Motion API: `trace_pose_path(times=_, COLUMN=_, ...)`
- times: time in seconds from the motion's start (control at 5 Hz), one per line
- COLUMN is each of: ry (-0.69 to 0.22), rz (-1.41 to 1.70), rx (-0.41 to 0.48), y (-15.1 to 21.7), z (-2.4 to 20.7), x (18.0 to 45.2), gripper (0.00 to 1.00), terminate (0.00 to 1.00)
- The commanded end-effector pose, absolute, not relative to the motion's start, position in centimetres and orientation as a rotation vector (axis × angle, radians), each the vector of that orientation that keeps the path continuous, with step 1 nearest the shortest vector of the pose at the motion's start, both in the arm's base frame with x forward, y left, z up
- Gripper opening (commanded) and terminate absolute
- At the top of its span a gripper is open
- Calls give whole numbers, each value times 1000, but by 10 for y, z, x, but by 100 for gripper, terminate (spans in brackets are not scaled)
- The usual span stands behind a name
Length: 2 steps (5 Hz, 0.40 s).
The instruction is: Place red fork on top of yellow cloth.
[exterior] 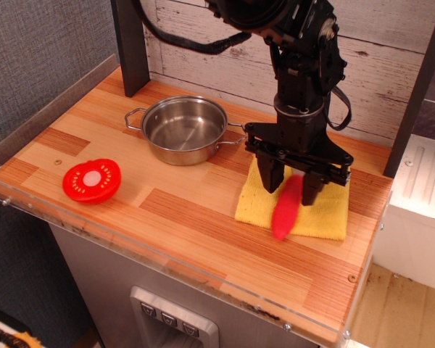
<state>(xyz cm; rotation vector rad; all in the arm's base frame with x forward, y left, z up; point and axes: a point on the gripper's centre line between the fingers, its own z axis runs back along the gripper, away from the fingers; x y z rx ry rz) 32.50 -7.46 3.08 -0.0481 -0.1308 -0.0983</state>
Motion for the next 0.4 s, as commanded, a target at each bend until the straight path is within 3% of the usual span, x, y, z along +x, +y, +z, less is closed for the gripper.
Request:
trace_pose_path(times=0.0, ry=-203, rz=-85, rx=-82, y=-38, z=87, x=311, gripper=100, terminate=0)
trace_pose_path(times=0.2, ry=-169, rz=-99, rx=-52, y=7, z=108, x=296, gripper=100, terminate=0)
